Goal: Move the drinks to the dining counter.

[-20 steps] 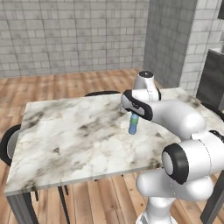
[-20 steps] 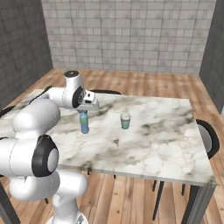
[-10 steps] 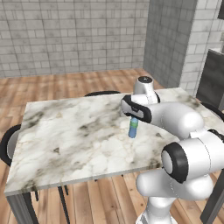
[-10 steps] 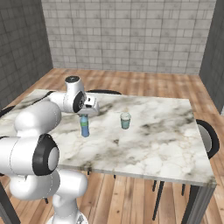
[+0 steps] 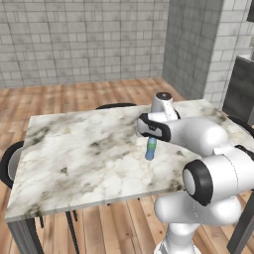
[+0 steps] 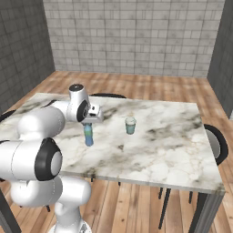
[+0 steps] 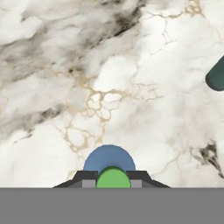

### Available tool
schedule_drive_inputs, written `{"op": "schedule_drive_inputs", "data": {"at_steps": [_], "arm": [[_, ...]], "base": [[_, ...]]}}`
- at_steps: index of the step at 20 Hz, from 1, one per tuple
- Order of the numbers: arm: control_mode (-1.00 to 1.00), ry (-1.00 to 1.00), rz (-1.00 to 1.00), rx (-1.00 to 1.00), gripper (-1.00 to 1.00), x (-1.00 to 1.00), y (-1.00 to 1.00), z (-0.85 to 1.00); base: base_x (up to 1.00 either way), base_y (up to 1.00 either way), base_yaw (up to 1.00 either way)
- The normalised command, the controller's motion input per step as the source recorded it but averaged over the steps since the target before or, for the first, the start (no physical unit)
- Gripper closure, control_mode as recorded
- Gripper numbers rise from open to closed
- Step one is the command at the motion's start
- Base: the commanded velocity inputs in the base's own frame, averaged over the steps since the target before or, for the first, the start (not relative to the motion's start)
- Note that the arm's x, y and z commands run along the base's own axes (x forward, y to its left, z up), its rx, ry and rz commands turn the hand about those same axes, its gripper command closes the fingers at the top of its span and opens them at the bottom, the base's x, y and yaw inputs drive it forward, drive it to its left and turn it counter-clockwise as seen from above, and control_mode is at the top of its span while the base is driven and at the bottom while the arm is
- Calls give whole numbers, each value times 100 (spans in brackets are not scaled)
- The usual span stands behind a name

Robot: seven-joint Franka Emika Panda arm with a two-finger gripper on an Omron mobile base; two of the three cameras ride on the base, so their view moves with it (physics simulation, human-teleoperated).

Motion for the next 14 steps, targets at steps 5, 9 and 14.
{"op": "schedule_drive_inputs", "data": {"at_steps": [5, 9, 14], "arm": [[-100, 0, 0, 0, 100, 0, 0, -22], [-100, 0, 0, 0, -100, 0, 0, -19], [-100, 0, 0, 0, 100, 0, 0, -4]], "base": [[0, 0, 0], [0, 0, 0], [0, 0, 0]]}}
